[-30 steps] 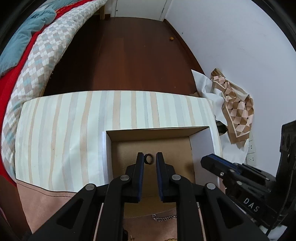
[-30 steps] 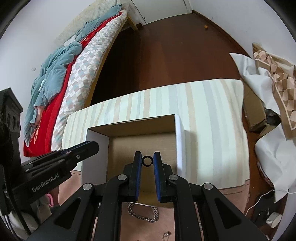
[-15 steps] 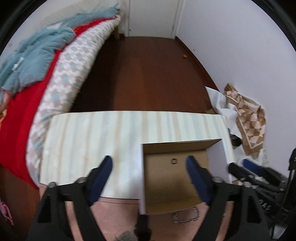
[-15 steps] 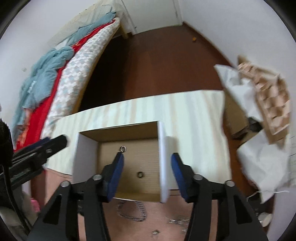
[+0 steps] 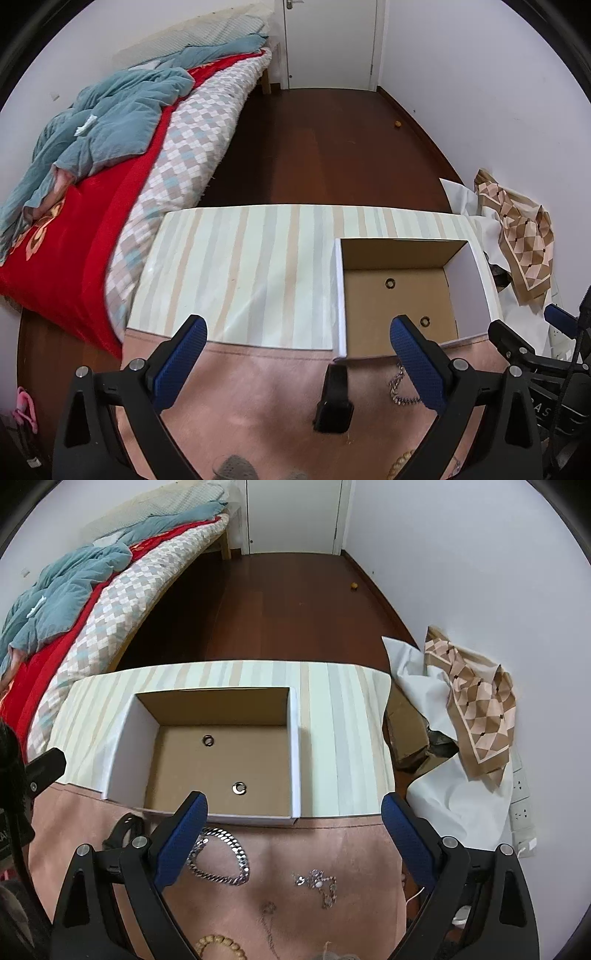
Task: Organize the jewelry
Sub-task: 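Withdraw both open tools from the box back over the cloth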
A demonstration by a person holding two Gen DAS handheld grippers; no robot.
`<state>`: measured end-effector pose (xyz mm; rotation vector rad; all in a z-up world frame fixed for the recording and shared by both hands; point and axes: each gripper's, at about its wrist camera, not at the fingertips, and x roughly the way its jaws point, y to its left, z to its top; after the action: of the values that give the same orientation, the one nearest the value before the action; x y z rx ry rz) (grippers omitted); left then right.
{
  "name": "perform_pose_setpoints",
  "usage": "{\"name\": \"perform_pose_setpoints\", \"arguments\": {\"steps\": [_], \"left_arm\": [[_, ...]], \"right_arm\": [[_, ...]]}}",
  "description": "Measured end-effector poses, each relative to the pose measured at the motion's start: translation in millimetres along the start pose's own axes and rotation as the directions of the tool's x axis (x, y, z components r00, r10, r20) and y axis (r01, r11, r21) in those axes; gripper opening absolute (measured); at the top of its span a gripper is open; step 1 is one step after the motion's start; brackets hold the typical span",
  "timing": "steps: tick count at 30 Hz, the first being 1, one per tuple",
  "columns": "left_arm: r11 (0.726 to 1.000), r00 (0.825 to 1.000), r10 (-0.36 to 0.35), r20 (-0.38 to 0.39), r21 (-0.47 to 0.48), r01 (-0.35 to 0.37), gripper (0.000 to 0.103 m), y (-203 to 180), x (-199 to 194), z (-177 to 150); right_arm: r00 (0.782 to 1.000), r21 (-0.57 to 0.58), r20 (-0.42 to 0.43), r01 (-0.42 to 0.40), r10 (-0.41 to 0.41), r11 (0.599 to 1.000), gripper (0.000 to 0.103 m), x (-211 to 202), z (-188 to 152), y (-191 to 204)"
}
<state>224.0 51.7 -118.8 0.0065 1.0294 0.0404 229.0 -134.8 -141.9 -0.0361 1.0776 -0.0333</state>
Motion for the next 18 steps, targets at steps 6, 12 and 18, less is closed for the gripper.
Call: {"name": "perform_pose_setpoints", "arguments": {"steps": [6,12,18], "left_arm": [[1.0,1.0,0.013,0.028,-0.008,-0.012,0.101,8,-32,-10],[1.0,0.997,0.018,0.076,0.006,-0.018,0.101,8,-70,-21],[1.0,0.992,0.011,0.128,0.015,-0.013,0.101,8,-107,-32]], "right_arm": [[0.999,-0.003,0.041,-0.002,0.002,1.0,0.1,-40,-8,6],[0.996,0.006,0.094,0.01,-0.011,1.0,0.1,-84,-16,6],[0.989,0.022,0.149,0.016,-0.019,1.0,0.1,-128,-28,2]]}}
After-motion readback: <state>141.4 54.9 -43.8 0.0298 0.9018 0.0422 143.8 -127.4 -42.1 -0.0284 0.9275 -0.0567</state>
